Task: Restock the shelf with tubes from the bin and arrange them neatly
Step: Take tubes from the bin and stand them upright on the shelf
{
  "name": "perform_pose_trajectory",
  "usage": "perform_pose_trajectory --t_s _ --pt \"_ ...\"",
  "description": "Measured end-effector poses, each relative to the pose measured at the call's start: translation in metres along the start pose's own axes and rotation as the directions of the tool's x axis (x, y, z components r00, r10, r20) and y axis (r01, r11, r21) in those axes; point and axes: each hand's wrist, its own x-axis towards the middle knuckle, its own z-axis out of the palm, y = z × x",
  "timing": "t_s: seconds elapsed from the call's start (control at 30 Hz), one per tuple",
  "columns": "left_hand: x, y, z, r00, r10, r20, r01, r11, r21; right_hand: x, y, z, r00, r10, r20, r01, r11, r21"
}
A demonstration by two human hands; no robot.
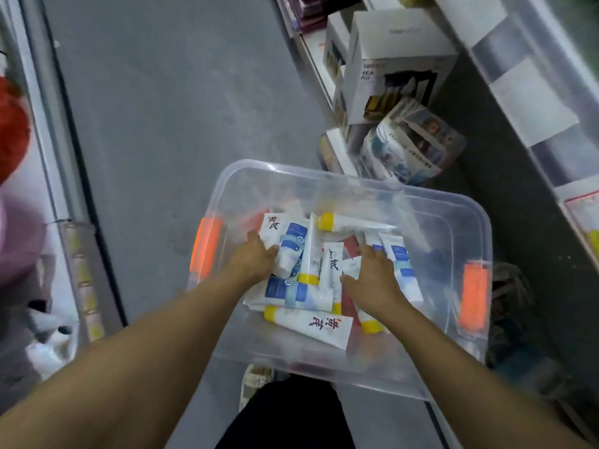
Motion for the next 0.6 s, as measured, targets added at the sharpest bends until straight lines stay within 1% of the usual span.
perform_pose_trajectory --t_s 0.1,0.17,0.27,0.33,0.47,0.53,0.6 --pt "0.007 -0.002 0.01 1.0 -0.002 -0.027 0.002 1.0 -0.002 0.004 0.005 0.012 1.0 0.003 0.024 -0.003 1.0 0.017" --pt "0.009 -0.001 0.013 0.999 -0.027 -0.044 0.027 1.0 0.005 0.006 0.007 0.017 0.999 0.011 0.042 -0.013 1.0 0.028" --pt "0.009 0.002 0.012 0.997 -0.078 -0.013 0.078 0.997 -0.001 0.005 0.011 0.022 0.998 0.029 0.051 -0.031 0.999 0.043" --pt "0.006 0.004 0.009 0.993 -0.12 0.014 0.121 0.99 -0.066 0.001 0.012 0.024 0.997 0.038 0.061 -0.041 0.998 0.055" --pt "-0.006 0.004 0.002 0.981 -0.183 0.062 0.193 0.946 -0.259 -0.012 0.013 0.024 0.994 0.076 0.077 -0.083 0.993 0.087" --pt "-0.015 0.002 -0.002 0.982 -0.167 0.092 0.189 0.917 -0.351 -0.018 0.013 0.024 0.994 0.086 0.067 -0.093 0.989 0.112" --pt "-0.029 0.001 -0.006 0.986 -0.133 0.098 0.161 0.905 -0.393 -0.023 0.012 0.022 0.994 0.093 0.055 -0.1 0.986 0.137"
